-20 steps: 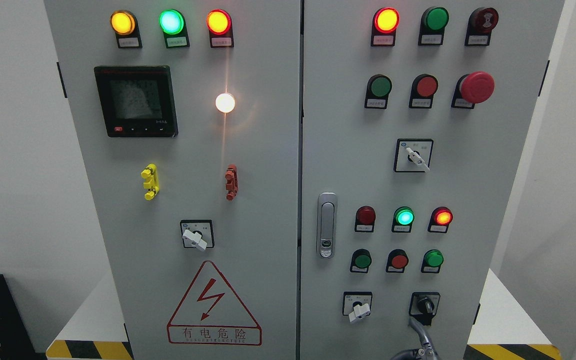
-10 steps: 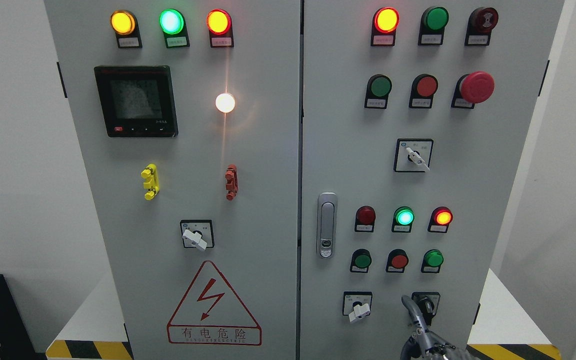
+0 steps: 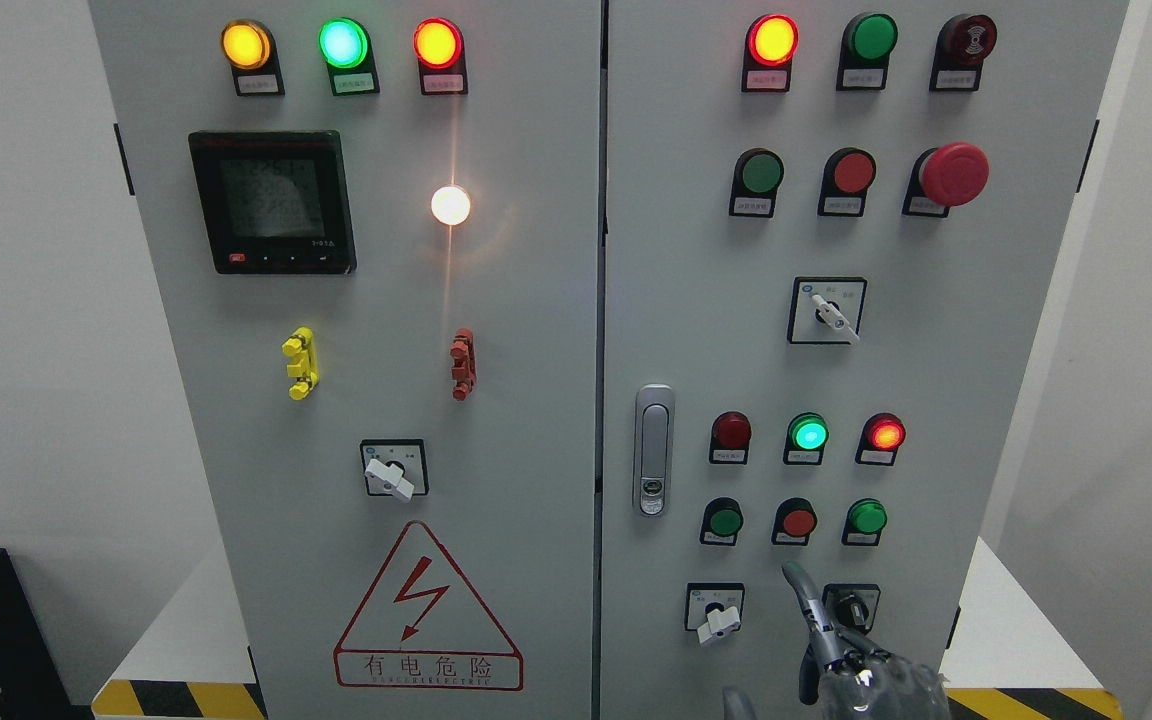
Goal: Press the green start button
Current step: 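Raise the right hand up toward the lower green push button, then press the green push button inward with the right hand's fingertip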
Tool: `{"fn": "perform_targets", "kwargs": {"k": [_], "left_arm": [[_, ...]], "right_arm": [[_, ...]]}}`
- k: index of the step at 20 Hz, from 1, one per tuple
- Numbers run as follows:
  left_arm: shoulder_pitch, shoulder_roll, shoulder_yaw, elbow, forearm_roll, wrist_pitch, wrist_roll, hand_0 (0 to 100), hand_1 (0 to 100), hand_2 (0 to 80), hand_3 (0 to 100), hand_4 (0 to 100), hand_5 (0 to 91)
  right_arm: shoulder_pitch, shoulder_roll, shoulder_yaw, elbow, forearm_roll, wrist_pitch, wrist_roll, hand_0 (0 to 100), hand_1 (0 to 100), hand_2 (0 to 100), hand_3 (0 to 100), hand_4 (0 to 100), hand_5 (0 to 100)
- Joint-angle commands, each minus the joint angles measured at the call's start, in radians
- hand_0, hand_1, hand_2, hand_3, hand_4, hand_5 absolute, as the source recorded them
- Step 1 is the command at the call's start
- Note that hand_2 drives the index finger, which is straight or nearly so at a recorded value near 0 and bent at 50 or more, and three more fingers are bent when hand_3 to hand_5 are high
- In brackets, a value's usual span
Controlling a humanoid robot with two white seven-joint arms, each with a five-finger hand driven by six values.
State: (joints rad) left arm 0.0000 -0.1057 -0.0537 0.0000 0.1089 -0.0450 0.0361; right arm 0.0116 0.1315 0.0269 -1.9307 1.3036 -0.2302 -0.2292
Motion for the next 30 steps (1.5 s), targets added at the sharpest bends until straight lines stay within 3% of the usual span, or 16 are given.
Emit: {"fn": "perform_targets", "kwargs": {"k": [1, 30], "left_arm": [[-0.023, 0.000, 0.000, -0.028, 0.000, 0.001, -0.001, 12, 56, 0.0, 0, 0, 0.0], [-0.023, 0.000, 0.000, -0.028, 0.000, 0.001, -0.001, 12, 56, 0.0, 0, 0, 0.0]], "right_arm": [[-0.028, 0.002, 0.034, 0.078, 0.039, 0.012, -0.004, 36, 33, 0, 88, 84, 98], [-0.203, 0.003, 0.025, 0.289, 0.042, 0.043, -0.001, 39, 33, 0, 89, 84, 98]]}}
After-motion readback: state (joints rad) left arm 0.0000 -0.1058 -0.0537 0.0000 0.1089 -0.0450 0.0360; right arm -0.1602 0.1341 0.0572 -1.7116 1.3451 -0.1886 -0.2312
